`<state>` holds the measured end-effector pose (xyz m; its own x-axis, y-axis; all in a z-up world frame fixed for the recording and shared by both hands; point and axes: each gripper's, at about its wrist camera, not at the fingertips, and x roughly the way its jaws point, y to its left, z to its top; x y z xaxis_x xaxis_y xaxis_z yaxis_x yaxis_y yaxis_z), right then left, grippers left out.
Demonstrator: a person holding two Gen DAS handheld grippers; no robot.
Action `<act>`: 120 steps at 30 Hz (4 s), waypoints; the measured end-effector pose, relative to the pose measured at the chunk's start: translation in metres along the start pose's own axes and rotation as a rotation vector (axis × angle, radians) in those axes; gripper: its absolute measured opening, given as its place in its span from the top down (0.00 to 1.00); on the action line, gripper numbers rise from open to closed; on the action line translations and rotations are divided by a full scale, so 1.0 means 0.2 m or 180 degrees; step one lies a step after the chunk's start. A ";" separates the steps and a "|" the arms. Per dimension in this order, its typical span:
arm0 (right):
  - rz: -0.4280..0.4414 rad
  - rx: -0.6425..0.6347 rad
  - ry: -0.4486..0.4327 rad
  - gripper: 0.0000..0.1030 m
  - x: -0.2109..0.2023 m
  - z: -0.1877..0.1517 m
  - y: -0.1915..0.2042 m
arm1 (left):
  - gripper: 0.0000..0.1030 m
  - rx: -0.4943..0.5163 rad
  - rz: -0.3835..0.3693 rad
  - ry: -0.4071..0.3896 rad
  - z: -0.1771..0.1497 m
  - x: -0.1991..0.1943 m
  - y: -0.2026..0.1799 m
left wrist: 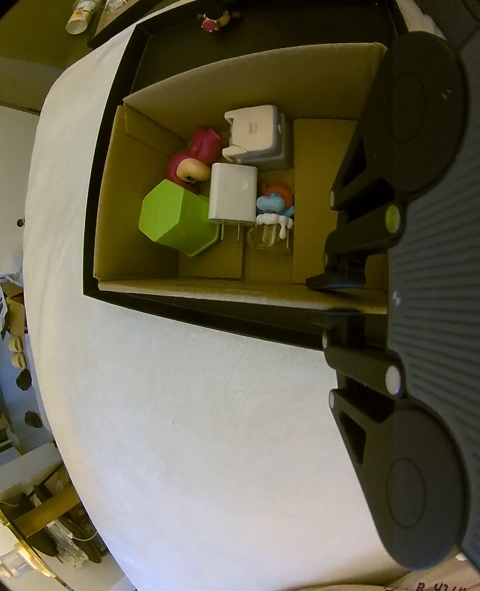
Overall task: Organize rigid objects
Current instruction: 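Move the right gripper to the brown monkey figurine and grasp it, then carry the monkey figurine into the box and open the right gripper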
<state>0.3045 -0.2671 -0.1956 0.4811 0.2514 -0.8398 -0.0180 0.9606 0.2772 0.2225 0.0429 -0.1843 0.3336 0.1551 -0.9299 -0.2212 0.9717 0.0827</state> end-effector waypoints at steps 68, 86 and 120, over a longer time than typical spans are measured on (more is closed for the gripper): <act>0.0193 -0.0512 -0.0345 0.59 -0.47 -0.14 0.64 | 0.92 -0.0154 -0.0282 -0.0153 -0.03 -0.09 0.09; 0.0406 -0.0868 -0.0229 0.58 -0.48 -0.22 0.95 | 0.92 -0.0237 -0.0446 -0.0164 -0.03 -0.08 0.13; 0.0554 -0.0588 0.0416 0.58 -0.26 -0.36 1.06 | 0.92 -0.0238 -0.0486 -0.0168 -0.03 -0.08 0.14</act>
<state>0.2134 -0.0691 -0.1265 0.3399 0.4160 -0.8434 -0.2555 0.9039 0.3429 0.2043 0.0669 -0.1685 0.4157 0.0179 -0.9093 -0.2312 0.9690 -0.0867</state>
